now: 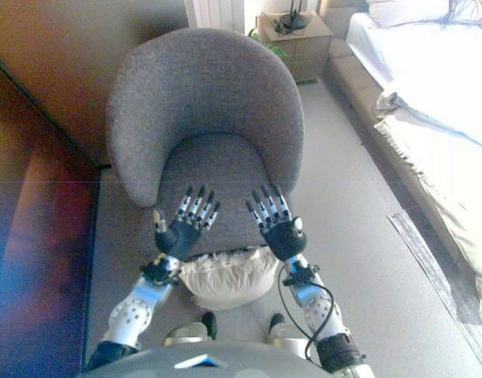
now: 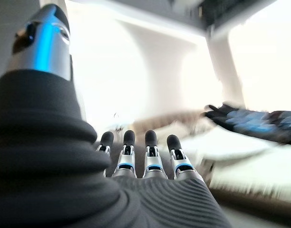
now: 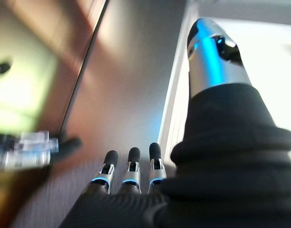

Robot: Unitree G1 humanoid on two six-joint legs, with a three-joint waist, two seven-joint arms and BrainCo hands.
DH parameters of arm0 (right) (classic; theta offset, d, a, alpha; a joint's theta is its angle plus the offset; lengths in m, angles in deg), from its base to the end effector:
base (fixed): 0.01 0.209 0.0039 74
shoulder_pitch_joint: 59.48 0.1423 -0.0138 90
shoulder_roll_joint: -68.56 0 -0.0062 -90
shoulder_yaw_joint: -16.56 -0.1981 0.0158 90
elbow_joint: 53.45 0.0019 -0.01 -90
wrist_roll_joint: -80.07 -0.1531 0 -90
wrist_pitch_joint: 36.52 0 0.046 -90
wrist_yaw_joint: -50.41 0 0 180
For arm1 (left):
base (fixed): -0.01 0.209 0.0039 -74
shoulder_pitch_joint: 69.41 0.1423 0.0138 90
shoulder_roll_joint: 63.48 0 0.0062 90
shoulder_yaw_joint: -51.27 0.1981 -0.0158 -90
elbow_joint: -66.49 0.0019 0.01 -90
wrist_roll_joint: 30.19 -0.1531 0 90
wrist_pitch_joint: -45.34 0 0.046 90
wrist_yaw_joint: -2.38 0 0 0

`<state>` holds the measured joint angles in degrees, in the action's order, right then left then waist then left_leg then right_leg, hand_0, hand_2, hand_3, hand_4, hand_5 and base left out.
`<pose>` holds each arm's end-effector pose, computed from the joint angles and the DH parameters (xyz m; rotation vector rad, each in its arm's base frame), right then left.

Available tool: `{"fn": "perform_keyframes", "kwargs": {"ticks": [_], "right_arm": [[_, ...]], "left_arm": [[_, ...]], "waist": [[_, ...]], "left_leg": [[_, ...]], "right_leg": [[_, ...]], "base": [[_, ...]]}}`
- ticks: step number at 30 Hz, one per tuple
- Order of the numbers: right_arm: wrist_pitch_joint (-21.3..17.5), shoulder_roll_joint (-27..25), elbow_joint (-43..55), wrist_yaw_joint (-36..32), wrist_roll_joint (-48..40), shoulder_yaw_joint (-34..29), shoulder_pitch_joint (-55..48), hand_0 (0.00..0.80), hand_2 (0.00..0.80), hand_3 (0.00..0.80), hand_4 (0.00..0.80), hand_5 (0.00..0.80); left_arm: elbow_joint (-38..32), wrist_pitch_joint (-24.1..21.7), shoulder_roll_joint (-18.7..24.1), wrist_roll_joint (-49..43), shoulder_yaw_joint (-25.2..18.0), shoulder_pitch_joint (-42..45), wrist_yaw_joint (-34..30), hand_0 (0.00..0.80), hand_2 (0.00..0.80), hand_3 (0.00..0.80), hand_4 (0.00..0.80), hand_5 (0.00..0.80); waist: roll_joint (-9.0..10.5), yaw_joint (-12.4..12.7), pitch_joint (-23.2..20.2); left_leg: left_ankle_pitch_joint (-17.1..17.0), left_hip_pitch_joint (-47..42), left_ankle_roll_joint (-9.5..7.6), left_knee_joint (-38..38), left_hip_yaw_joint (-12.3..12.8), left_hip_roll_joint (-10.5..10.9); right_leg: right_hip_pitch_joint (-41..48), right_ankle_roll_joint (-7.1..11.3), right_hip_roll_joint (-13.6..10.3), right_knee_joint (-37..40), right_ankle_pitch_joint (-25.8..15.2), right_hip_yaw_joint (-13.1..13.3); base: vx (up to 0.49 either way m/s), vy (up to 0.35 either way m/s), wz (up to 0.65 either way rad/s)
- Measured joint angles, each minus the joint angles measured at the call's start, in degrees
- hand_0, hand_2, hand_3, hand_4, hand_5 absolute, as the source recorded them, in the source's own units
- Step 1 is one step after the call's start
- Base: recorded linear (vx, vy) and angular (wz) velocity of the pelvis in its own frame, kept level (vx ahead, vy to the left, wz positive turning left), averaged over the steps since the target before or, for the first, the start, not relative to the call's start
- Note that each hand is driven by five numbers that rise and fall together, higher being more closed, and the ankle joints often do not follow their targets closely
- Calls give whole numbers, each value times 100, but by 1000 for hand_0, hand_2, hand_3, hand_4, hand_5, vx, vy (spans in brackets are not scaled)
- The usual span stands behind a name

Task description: Pick up the cushion and take it to the sofa

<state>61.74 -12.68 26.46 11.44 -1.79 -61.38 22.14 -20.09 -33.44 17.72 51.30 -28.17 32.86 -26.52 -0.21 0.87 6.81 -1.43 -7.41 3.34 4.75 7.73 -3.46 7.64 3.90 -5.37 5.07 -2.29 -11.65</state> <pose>0.1694 -0.1370 -0.0381 1.4150 0.0497 0.5619 0.1592 0.1397 -0.0270 -1.4075 0.1478 -0.4596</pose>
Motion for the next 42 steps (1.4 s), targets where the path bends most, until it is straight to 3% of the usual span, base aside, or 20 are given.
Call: {"fn": "perform_keyframes", "kwargs": {"ticks": [5, 20, 23, 26, 28, 30, 34, 42], "right_arm": [[55, -48, 0, -336, 1, -21, -273, 0, 0, 0, 0, 0], [170, -44, 0, -460, 2, -11, -351, 0, 0, 0, 0, 0], [102, -56, 0, -372, 109, -9, -354, 0, 0, 0, 0, 0], [-289, -149, 1, 53, 758, 32, -356, 0, 0, 0, 0, 0], [-861, -483, -9, 779, 1910, 89, -368, 0, 0, 0, 0, 0], [-1182, -770, -21, 1300, 2686, 77, -403, 0, 0, 0, 0, 0], [-1510, -1180, -143, 2394, 4013, -154, -438, 0, 0, 0, 0, 0], [-1516, -1168, -556, 3225, 4843, -183, -402, 0, 0, 0, 0, 0]], "left_arm": [[0, 102, -7, 83, -34, 215, -324, 0, 0, 0, 0, 0], [-1, 193, 18, 143, -79, 307, -269, 0, 0, 0, 0, 0], [-2, 14, 36, -6, -73, 311, -151, 0, 0, 0, 0, 0], [-7, -648, 208, -914, -52, 308, 204, 0, 0, 0, 0, 0], [-12, -1327, 642, -2048, -96, 296, 721, 0, 0, 0, 0, 0], [-13, -1602, 869, -2661, -219, 297, 1074, 0, 0, 0, 0, 0], [74, -1777, 1084, -3830, -567, 298, 2078, 0, 0, 0, 0, 0], [778, -1929, 1072, -4472, -570, 310, 2857, 0, 0, 0, 0, 0]], "waist": [[-75, -3, -76], [-2, -1, -222], [-3, 0, -223], [-3, 0, -224], [-2, 2, -224], [-1, 2, -224], [2, 2, -223], [61, 21, -59]], "left_leg": [[0, -1, -1, 18, 3, 1], [-3, -32, -3, 17, 14, 2], [-3, -33, -3, 16, 13, 2], [-3, -34, -3, 16, 13, 2], [-4, -35, -3, 16, 12, 3], [-4, -34, -3, 17, 12, 5], [-4, -10, -3, 19, 11, 1], [7, 136, 4, -122, -18, 8]], "right_leg": [[0, 3, 3, -1, 8, 8], [0, 0, 4, -1, 5, 24], [1, -1, 5, -1, 5, 25], [1, -1, 5, -1, 5, 26], [1, -1, 5, -1, 5, 27], [2, -1, 3, 0, 5, 26], [8, 0, 4, 1, 6, 23], [-57, 27, -26, -31, 35, -19]], "base": [[30, 7, -1], [0, 0, 0], [0, 0, 0], [0, 0, 0], [0, 0, 0], [0, 0, 0], [0, 0, 0], [-39, -9, 2]]}}
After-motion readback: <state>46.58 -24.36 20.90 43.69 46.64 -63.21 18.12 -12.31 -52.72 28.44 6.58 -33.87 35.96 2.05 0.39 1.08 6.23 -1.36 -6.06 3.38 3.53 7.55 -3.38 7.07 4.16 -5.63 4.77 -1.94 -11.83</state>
